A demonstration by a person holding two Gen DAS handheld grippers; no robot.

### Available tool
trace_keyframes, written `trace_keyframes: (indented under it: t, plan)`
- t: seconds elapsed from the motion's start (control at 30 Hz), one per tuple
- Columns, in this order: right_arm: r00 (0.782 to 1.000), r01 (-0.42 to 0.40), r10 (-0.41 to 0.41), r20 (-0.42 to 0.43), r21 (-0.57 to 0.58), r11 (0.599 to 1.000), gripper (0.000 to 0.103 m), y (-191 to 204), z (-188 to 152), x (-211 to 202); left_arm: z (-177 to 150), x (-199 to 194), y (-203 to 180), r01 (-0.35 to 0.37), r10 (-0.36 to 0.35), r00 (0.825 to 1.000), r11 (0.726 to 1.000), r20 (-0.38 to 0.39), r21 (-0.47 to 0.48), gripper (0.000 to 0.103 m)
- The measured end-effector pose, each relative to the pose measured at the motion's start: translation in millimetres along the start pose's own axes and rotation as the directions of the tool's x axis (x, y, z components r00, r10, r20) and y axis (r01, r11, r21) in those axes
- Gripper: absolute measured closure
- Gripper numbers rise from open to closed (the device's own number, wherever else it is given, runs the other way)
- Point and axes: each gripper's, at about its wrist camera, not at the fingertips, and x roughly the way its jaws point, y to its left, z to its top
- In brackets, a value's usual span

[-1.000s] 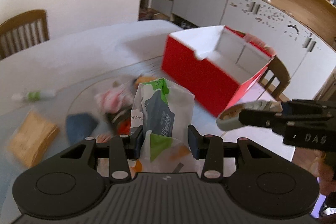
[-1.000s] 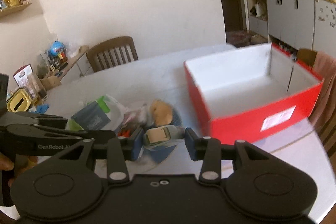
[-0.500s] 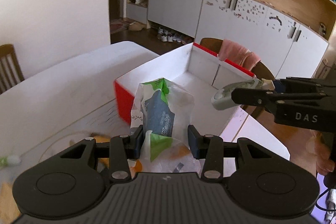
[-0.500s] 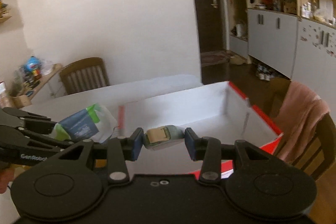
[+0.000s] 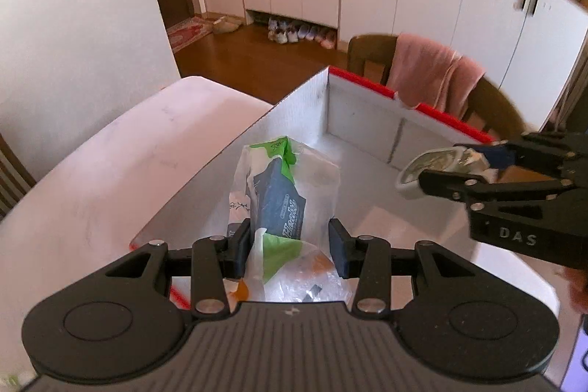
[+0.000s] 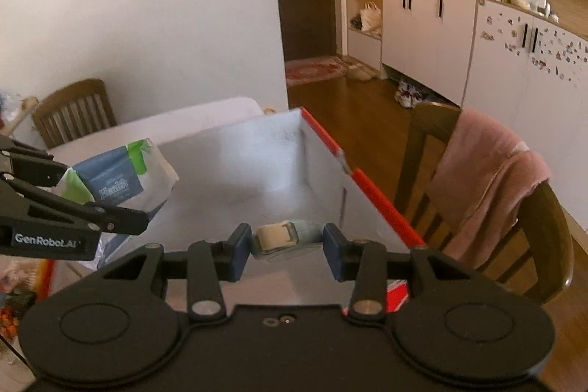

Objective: Organize objects
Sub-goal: 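Carry the wipes pack with the left tool while the right tool carries the tape over the box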

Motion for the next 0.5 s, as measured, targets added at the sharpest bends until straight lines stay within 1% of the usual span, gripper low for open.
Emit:
trace_keyframes:
  t: [0.13,0.23,0.27,0.33,0.5]
  plan:
    - [0.999,0.002,-0.002,-0.038,-0.011,1.000,0.061,-3,-3,16,8,30,-11,-0.025,0.030,0.998,0.997,-0.058,0.073,0.062]
    - [0.998,-0.004,0.002,-0.065,-0.029,1.000,0.061,0,-9,22,7,50,-20,-0.031,0.046,0.993,0.990,-0.108,0.134,0.062]
    - [0.998,0.004,-0.008,-0.062,-0.052,0.999,0.061,2,-11,22,6,56,-21,-0.029,0.048,0.991,0.989,-0.125,0.148,0.062]
    - [0.997,0.014,-0.020,-0.072,-0.084,0.996,0.061,7,-12,23,3,69,-23,-0.024,0.051,0.985,0.987,-0.165,0.162,0.062]
    - [0.995,0.007,-0.017,-0.096,-0.110,0.994,0.061,11,-11,22,-2,89,-23,-0.011,0.058,0.967,0.982,-0.247,0.187,0.062]
